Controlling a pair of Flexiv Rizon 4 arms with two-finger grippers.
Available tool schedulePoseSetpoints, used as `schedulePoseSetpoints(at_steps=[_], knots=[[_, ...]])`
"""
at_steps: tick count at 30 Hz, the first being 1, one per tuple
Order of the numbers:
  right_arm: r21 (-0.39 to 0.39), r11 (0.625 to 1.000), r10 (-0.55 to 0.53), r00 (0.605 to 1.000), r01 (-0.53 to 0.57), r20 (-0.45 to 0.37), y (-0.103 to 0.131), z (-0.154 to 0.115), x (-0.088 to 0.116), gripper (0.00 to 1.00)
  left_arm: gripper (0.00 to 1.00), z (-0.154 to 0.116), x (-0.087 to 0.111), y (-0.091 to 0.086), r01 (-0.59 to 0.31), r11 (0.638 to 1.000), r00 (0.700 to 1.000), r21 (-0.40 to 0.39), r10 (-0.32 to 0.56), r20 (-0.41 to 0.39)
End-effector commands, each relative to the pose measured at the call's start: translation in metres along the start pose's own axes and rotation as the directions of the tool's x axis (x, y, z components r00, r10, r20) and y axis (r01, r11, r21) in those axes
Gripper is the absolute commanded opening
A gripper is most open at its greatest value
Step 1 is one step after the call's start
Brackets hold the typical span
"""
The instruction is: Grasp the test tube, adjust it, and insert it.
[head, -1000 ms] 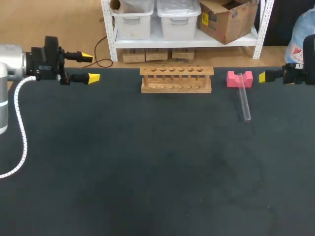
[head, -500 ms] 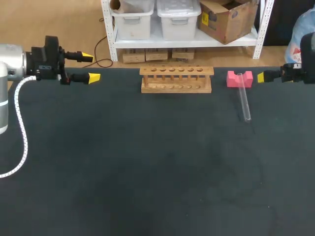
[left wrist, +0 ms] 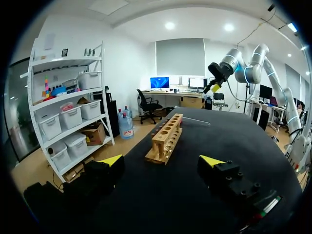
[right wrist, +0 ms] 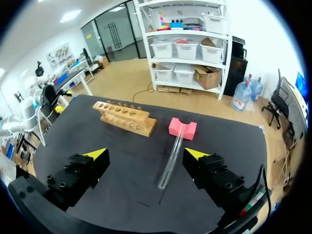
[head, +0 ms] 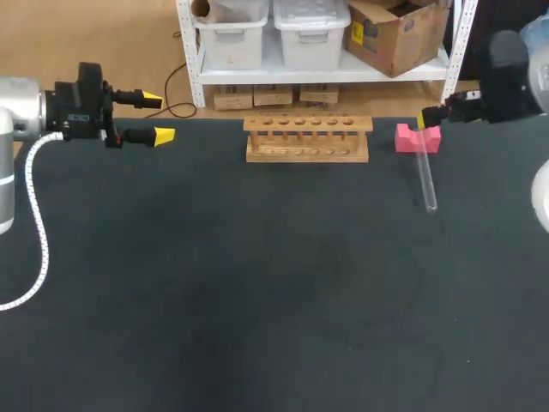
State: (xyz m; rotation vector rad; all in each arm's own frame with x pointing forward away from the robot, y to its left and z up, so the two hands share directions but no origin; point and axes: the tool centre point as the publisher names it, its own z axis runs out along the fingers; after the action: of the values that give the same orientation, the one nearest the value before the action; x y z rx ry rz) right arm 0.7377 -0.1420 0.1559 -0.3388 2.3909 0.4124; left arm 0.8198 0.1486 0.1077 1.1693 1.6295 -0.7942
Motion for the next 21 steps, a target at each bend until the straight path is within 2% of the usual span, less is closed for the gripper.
schedulePoseSetpoints(at_steps=[1,8,10,14,21], knots=[[0.559,0.826,0.056,0.997,-0.072,0.045,-0.002,0.016,0.001,1.0,1.0,0.0,0.001,-0.002,-0.002,1.0,1.0,-0.005,0.002,0.002],[0.648,0.752,0.086,0.993,-0.117,0.08,-0.016,0.027,0.007,1.0,1.0,0.0,0.001,-0.002,-0.002,1.0,1.0,-0.005,0.002,0.002],[0.683,0.724,0.06,0.995,-0.096,0.077,-0.019,0.03,0.01,1.0,1.0,0.0,0.001,-0.002,-0.002,1.0,1.0,-0.005,0.002,0.002],[0.707,0.702,0.047,0.996,-0.084,0.072,-0.028,0.038,0.017,1.0,1.0,0.0,0.001,-0.002,-0.002,1.0,1.0,-0.005,0.002,0.002],[0.769,0.637,0.014,0.998,-0.053,0.057,-0.048,0.053,0.027,1.0,1.0,0.0,0.001,-0.002,-0.002,1.0,1.0,-0.005,0.002,0.002]])
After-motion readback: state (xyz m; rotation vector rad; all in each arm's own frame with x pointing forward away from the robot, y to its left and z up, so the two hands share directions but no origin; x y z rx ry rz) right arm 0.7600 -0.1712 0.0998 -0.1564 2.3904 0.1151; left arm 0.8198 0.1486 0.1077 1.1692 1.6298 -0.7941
